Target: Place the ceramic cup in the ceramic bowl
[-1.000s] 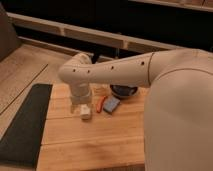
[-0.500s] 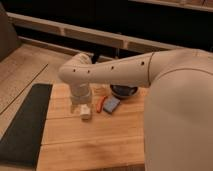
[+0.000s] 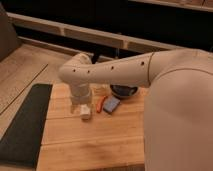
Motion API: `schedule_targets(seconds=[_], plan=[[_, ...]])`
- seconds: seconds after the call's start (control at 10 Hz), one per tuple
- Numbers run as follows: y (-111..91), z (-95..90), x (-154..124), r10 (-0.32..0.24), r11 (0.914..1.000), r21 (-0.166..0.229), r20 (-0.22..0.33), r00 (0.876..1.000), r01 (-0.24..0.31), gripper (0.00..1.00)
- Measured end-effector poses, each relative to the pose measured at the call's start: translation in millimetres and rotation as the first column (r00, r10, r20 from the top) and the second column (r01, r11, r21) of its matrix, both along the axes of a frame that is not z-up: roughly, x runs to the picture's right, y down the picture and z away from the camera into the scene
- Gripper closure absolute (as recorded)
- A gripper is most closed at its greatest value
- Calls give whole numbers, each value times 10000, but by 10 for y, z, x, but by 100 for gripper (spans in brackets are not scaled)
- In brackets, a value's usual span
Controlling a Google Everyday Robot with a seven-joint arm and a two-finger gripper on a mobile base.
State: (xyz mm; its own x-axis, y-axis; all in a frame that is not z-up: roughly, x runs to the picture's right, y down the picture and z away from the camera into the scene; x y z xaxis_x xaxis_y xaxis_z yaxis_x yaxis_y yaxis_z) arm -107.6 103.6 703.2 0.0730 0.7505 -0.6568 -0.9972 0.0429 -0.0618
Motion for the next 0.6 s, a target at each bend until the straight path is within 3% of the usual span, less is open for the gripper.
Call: schedule_targets(seconds=[0.4, 0.6], plan=[[-1, -1, 0, 1, 10000, 2, 1, 10000, -1, 35], [-78, -9, -5, 76, 9995, 293, 72, 9999, -78, 35]])
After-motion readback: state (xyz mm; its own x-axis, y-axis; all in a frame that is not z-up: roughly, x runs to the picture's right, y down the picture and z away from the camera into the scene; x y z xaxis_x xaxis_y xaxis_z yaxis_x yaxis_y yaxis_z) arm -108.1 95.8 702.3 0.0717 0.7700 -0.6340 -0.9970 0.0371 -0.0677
